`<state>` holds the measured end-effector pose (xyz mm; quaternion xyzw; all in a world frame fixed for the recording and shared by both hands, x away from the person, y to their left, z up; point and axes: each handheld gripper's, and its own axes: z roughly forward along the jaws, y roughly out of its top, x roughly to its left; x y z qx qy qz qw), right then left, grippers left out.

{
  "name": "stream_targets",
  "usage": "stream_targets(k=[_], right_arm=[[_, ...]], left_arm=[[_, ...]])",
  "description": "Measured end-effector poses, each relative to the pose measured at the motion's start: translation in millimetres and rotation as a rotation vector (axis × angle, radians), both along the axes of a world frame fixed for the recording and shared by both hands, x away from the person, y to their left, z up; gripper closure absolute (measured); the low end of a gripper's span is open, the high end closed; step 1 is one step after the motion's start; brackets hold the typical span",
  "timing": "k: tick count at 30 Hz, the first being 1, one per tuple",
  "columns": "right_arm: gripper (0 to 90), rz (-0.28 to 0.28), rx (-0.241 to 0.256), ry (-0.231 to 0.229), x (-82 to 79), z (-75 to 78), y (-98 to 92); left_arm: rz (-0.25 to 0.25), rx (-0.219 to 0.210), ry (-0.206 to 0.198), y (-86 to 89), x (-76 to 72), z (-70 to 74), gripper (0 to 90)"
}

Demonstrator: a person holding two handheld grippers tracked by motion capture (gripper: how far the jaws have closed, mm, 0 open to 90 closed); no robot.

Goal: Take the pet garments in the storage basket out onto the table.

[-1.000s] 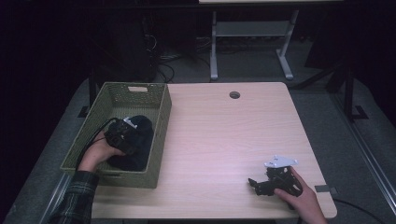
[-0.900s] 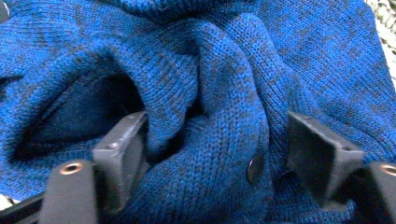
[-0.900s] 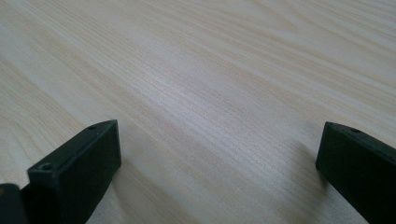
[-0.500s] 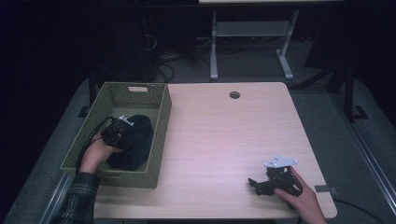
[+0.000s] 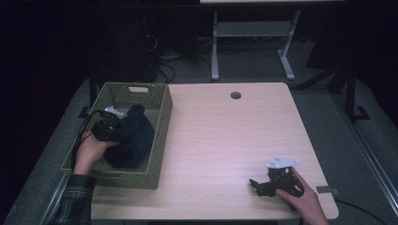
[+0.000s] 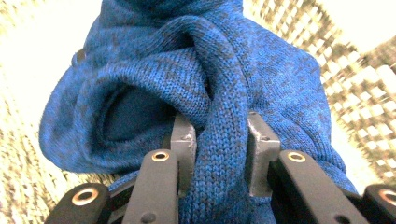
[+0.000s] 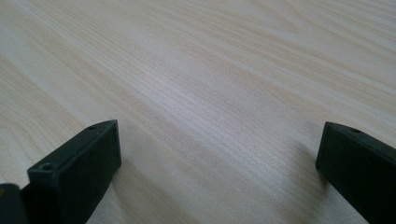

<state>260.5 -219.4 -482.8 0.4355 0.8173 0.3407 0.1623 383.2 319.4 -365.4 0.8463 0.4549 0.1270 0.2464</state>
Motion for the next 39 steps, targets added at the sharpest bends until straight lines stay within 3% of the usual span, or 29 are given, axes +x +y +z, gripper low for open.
stream_targets(k=[6,20,28,39], right_arm=[[0.0,0.001,0.0,0.0,0.0,0.0,-0.1],[0.0,-0.002,0.001,0.003,-0.2,0.1,0.1],[0.0,-0.002,0.001,0.003,-0.2,0.0,0.1],[0.0,-0.002,0.003,0.002,-0.2,0.0,0.2]], left_arm=[[-0.014,-0.053,-0.031,-0.6,-3.6,20.9,69.5],[-0.049,-0.104,-0.135,-13.3,-10.0,80.9,69.6],[-0.079,-0.12,-0.155,-23.8,-7.9,98.7,69.6],[-0.124,-0.176,-0.182,-38.5,-8.1,115.3,69.6]])
